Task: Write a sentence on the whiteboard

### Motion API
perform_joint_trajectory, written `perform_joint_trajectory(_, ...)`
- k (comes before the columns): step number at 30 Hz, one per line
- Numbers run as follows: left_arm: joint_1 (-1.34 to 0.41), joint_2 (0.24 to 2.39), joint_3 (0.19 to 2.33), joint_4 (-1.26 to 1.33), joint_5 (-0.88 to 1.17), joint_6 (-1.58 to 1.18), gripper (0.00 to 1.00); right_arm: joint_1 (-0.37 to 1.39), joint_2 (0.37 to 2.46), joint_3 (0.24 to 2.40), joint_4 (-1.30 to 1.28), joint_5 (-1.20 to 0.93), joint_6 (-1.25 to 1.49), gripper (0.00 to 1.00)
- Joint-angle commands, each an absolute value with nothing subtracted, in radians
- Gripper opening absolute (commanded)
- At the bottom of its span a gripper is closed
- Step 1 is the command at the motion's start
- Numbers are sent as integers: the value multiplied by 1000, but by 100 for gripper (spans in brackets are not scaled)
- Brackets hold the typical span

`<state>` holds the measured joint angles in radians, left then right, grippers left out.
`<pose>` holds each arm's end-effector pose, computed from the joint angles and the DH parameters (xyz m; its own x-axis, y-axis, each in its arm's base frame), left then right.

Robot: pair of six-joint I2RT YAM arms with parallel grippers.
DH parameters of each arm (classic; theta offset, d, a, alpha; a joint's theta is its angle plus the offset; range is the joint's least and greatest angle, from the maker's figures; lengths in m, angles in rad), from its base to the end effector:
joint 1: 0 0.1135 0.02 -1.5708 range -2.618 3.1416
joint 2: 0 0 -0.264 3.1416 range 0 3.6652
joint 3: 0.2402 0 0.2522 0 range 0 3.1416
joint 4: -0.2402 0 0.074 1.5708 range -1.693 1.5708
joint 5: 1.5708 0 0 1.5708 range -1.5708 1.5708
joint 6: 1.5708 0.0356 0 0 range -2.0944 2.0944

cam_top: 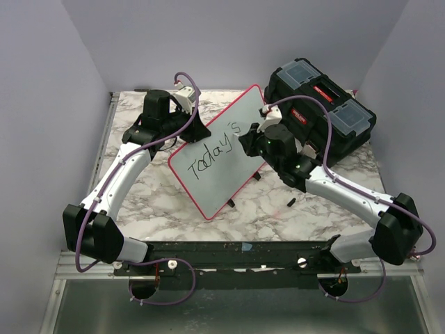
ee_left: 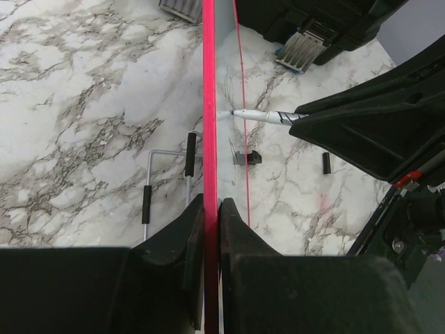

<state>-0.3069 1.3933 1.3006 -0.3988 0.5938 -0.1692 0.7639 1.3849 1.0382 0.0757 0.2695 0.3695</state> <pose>0.2934 -0.1139 0.3616 -0.5648 0.0326 -0.8246 0.6346 0.6559 -0.4087 0.2422 0.2189 0.3171 -0.3542 0.1428 -0.9242 -0.3792 0.8815 0.2815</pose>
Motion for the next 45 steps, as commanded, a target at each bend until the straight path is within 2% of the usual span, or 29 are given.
perform_joint_trajectory(1, -327, 1396, 1287, -407, 611, -89, 0, 770, 1326, 999, 66, 235, 396, 1)
perform_joint_trajectory(7, -327, 1394, 1288, -407, 608, -91, 0, 771, 1248, 911, 72, 174, 392, 1)
perform_joint_trajectory(21, -327, 1395, 1290, -406, 589, -98, 0, 789, 1210, 725, 282, -306, 313, 1)
perform_joint_trajectory(24, -325, 1402, 1295, -407, 585, -101, 0, 813, 1223, 727, 309, -350, 301, 1)
perform_joint_trajectory(32, -325, 1411, 1298, -415, 574, -110, 0, 872, 1254, 746, 321, -297, 285, 1)
perform_joint_trajectory(41, -325, 1436, 1305, -423, 568, -114, 0, 1019, 1263, 733, 365, -73, 254, 1)
perform_joint_trajectory(45, -325, 1435, 1301, -423, 566, -113, 0, 1028, 1281, 738, 374, -32, 262, 1)
